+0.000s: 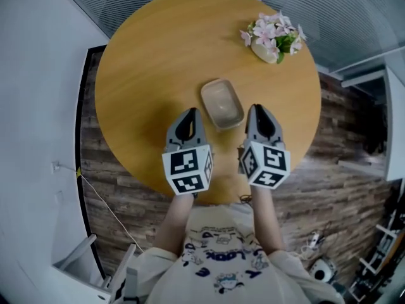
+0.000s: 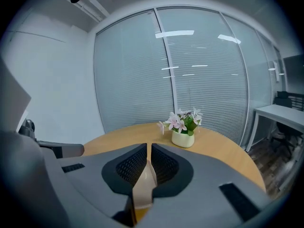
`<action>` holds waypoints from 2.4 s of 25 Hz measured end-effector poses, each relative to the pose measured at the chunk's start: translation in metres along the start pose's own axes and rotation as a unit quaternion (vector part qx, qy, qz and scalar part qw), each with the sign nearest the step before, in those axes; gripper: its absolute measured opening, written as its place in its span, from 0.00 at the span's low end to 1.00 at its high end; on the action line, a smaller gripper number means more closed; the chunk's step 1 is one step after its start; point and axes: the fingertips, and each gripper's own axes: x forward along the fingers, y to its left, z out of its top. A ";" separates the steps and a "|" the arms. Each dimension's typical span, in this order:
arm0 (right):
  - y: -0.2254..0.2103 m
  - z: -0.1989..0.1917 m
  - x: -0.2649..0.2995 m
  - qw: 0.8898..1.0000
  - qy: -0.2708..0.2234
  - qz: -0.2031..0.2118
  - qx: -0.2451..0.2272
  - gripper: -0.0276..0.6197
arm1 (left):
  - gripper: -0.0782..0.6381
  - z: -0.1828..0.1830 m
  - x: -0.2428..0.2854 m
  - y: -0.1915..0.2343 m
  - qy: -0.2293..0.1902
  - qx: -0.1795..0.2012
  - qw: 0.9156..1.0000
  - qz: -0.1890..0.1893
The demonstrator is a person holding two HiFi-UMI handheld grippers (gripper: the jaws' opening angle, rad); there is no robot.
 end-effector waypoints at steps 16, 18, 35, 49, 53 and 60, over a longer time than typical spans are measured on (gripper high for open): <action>-0.012 -0.038 0.058 0.994 0.078 0.065 -0.026 0.09 | 0.12 -0.038 0.046 -0.001 0.054 -0.036 0.996 0.056; -0.013 -0.044 0.062 0.993 0.089 0.072 -0.029 0.09 | 0.11 -0.044 0.050 -0.001 0.061 -0.041 0.996 0.058; -0.017 -0.089 0.088 0.980 0.151 0.118 -0.050 0.16 | 0.16 -0.085 0.074 -0.006 0.097 -0.073 0.990 0.074; -0.018 -0.107 0.097 0.975 0.169 0.138 -0.034 0.16 | 0.20 -0.107 0.086 -0.004 0.123 -0.079 0.986 0.083; -0.018 -0.107 0.099 0.975 0.167 0.141 -0.029 0.16 | 0.20 -0.108 0.088 -0.006 0.122 -0.082 0.986 0.081; -0.015 -0.108 0.100 0.974 0.165 0.152 -0.023 0.09 | 0.20 -0.109 0.088 -0.005 0.115 -0.101 0.985 0.080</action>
